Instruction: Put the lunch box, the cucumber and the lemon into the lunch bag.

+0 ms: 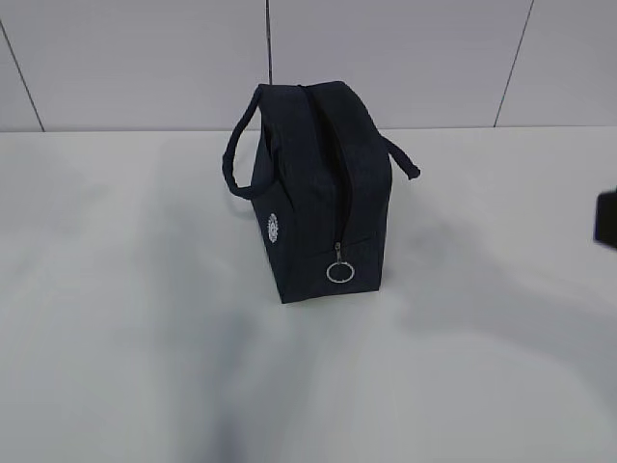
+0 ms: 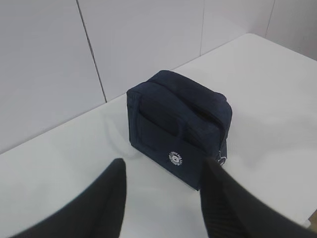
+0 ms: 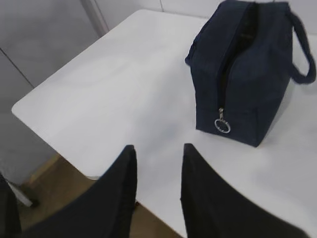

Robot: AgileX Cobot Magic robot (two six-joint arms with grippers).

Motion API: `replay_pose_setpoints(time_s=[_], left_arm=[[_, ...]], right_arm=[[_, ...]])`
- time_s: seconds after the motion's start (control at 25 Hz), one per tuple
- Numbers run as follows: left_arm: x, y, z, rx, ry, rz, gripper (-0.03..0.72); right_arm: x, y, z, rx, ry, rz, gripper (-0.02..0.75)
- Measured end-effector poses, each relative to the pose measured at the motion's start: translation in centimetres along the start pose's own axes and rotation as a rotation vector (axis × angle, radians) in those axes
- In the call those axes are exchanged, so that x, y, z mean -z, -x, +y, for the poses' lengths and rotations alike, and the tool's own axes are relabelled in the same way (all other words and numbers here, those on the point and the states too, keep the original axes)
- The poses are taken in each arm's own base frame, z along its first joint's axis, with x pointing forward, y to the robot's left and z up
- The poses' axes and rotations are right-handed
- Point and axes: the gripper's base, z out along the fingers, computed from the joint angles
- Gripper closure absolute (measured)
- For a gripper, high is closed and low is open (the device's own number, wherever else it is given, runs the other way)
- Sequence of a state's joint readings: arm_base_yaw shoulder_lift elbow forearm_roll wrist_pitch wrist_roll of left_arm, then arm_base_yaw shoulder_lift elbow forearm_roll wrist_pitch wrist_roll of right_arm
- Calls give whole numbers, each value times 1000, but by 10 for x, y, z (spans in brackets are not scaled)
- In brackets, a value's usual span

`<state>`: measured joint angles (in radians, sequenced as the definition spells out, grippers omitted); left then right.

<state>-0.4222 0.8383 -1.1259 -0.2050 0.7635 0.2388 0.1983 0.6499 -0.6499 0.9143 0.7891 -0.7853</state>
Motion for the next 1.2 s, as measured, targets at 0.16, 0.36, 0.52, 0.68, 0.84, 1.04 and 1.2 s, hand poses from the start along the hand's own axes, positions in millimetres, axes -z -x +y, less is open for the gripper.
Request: replay_pose_setpoints(time_s=[0.16,0.36,0.52,0.68,0.84,1.04,1.2], left_arm=[[0,0,0,-5,3,5,336],[-4,-7,1,-12,10,36,336],[-18,-27,1,10,1,78,336],[-33,-47,-1,65,-17,91,336],[-42,-61,-2,100,-29,114,336],[-51,-68,-2,141,-42,127,336],[-60,-78,-3,187,-57,161,336]], right_arm=[[-19,-24,-14,-133,-23,-19,496],[-34,-23,-29,-271,-63,-89,496],[-60,-29,-42,-247,-27,6,494],[-95,-36,-56,-214,80,119,451],[-129,-38,-72,-190,169,181,388],[-164,-48,-92,-165,227,255,370],[-184,-58,-104,-168,246,297,370]])
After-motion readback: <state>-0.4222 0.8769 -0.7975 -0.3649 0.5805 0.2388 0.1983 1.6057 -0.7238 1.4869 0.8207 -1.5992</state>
